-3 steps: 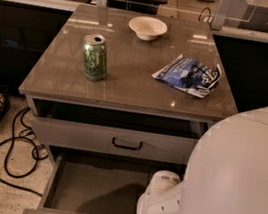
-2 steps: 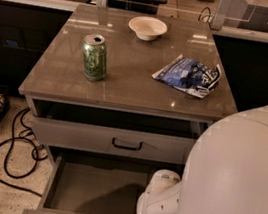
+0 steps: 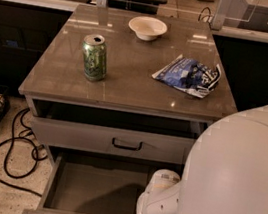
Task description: Open middle drawer
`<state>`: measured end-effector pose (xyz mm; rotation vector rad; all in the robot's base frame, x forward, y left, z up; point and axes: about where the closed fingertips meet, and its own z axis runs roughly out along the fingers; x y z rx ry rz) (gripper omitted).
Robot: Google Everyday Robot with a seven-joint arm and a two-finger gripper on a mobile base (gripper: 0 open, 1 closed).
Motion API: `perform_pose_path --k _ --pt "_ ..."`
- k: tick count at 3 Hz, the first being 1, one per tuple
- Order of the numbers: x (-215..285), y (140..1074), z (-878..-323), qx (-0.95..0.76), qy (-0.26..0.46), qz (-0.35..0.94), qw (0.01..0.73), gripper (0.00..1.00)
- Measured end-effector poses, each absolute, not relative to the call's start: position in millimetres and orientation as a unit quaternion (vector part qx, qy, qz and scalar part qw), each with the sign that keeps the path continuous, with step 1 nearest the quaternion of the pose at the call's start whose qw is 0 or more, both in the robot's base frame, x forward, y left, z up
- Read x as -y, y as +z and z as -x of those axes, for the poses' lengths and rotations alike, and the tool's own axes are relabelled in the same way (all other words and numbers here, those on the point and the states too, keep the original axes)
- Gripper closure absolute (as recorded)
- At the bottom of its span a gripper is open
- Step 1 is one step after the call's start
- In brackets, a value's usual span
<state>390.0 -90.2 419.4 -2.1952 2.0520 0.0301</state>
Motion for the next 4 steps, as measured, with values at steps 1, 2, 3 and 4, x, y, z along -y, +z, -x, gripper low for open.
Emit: perform_pose_path --k 1,2,3,4 --pt "90.1 419.4 -389.9 -0.681 0.010 0.729 0.068 0.28" --pt "90.0 419.5 -389.9 -0.681 0.010 0.729 0.068 0.04" --pt "89.9 419.5 -389.8 -0.681 0.010 0.729 0.068 0.00" --pt "89.9 419.5 -389.8 -0.681 0.010 0.729 0.068 0.00"
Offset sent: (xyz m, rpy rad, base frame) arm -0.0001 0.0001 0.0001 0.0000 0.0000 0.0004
